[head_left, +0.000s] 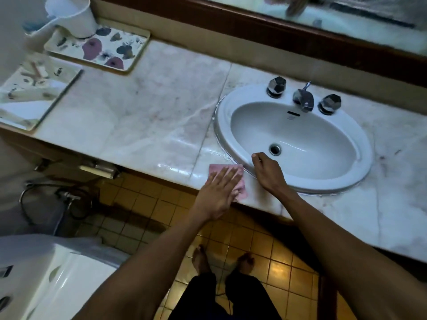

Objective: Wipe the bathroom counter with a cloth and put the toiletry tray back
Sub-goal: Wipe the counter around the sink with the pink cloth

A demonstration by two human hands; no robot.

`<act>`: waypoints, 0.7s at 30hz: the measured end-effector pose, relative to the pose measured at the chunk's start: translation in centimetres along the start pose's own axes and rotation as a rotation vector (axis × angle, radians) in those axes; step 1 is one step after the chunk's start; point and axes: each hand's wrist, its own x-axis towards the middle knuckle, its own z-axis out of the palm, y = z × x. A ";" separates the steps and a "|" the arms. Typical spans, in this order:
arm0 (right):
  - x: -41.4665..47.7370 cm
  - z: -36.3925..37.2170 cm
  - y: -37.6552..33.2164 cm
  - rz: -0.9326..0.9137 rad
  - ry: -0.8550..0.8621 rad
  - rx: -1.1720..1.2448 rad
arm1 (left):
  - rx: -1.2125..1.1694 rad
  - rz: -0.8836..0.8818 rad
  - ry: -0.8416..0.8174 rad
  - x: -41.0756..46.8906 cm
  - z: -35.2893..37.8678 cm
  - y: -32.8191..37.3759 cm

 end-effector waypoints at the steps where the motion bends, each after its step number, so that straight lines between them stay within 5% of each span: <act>1: -0.1 0.1 -0.1 0.003 0.002 -0.003 | 0.002 -0.024 0.001 0.2 -1.0 -2.6; 5: -0.2 0.4 -0.4 -0.018 0.004 -0.020 | 0.011 -0.249 0.042 1.0 -4.9 -9.7; 9: 0.7 1.2 -1.7 -0.106 0.004 -0.024 | 0.013 -0.443 0.097 2.1 -4.5 -7.8; 16: 4.4 4.9 -5.5 -0.249 0.028 -0.020 | 0.015 -0.100 -0.007 0.0 -4.1 -6.7; 21: 8.5 6.9 -8.5 -0.444 0.031 -0.196 | 0.016 -0.291 0.067 -1.7 -7.6 -15.0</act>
